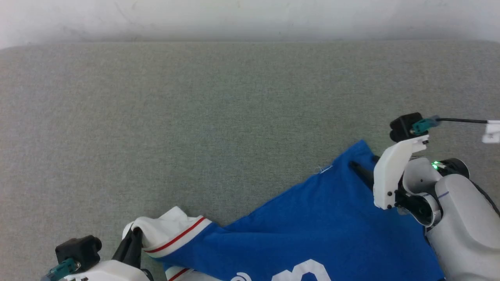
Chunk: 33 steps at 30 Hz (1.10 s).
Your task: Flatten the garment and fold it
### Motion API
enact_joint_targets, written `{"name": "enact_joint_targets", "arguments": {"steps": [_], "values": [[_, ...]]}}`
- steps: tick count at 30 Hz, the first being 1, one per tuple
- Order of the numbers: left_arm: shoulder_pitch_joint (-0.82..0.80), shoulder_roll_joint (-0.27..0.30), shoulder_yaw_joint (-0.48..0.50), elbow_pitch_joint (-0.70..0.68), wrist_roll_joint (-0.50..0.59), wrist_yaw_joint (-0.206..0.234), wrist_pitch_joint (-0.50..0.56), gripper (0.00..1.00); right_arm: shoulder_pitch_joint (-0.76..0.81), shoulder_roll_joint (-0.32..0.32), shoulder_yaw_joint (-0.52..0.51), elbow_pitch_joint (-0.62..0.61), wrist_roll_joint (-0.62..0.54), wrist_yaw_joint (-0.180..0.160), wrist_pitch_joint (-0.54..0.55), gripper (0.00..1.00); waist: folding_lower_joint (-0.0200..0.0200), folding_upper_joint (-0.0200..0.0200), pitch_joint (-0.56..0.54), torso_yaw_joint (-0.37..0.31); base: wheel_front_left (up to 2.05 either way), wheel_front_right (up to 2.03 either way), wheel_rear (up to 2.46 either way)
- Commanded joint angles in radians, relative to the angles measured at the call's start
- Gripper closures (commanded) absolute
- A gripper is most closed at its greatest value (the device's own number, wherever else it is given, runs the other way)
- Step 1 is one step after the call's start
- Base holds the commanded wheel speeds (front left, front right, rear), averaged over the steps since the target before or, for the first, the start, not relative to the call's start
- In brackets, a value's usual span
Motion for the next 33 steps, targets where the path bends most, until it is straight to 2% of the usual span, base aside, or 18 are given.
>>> {"name": "enact_joint_targets", "arguments": {"steps": [1,7,8,10,12,17,22,25,28,33], "values": [[-0.023,-0.004,-0.003,0.01,0.004,-0.012,-0.006,1.0,-0.04,-0.013,0.043,0.049,0.007,-0.001,0.025,0.0,-0.0002,-0.0001,0.021,0.019,0.0,0.0,0.0],[-0.037,-0.009,-0.005,0.034,-0.003,-0.029,-0.014,1.0,-0.071,-0.011,0.146,0.188,0.059,-0.001,0.162,0.0,-0.0002,-0.0001,0.032,0.027,0.0,0.0,0.0],[-0.038,-0.01,-0.005,0.038,-0.005,-0.032,-0.015,1.0,-0.072,-0.009,0.161,0.198,0.075,-0.001,0.183,0.29,-0.0002,-0.0001,0.033,0.027,0.0,0.0,0.0],[-0.04,-0.009,-0.004,0.046,-0.008,-0.037,-0.017,1.0,-0.071,-0.009,0.194,0.215,0.103,-0.001,0.223,0.96,-0.0002,-0.0001,0.033,0.027,0.0,0.0,0.0],[-0.041,-0.009,-0.004,0.051,-0.01,-0.039,-0.018,1.0,-0.071,-0.009,0.206,0.218,0.121,-0.001,0.236,1.0,-0.0002,-0.0001,0.032,0.026,0.0,0.0,0.0],[-0.047,-0.003,0.006,0.075,-0.017,-0.049,-0.024,1.0,-0.079,-0.014,0.248,0.185,0.194,-0.001,0.209,1.0,-0.0002,-0.0001,0.005,0.02,0.0,0.0,0.0],[-0.051,0.025,0.045,0.087,-0.015,-0.049,-0.048,1.0,-0.083,-0.073,0.274,0.098,0.192,-0.001,0.058,1.0,-0.0002,-0.0001,-0.055,0.016,0.0,0.0,0.0],[-0.084,0.058,0.082,0.084,-0.011,-0.056,-0.059,1.0,-0.076,-0.101,0.215,0.062,0.172,-0.001,-0.067,1.0,-0.0002,-0.0001,-0.097,0.022,0.0,0.0,0.0],[-0.151,0.099,0.107,0.079,-0.013,-0.082,-0.045,1.0,-0.077,-0.112,0.144,0.032,0.138,-0.001,-0.164,1.0,-0.0002,-0.0001,-0.13,0.022,0.0,0.0,0.0],[-0.364,0.154,0.11,0.141,0.013,-0.136,-0.002,1.0,-0.123,-0.095,0.024,0.011,0.077,-0.001,-0.262,1.0,-0.0002,-0.0001,-0.163,0.012,0.0,0.0,0.0]]}}
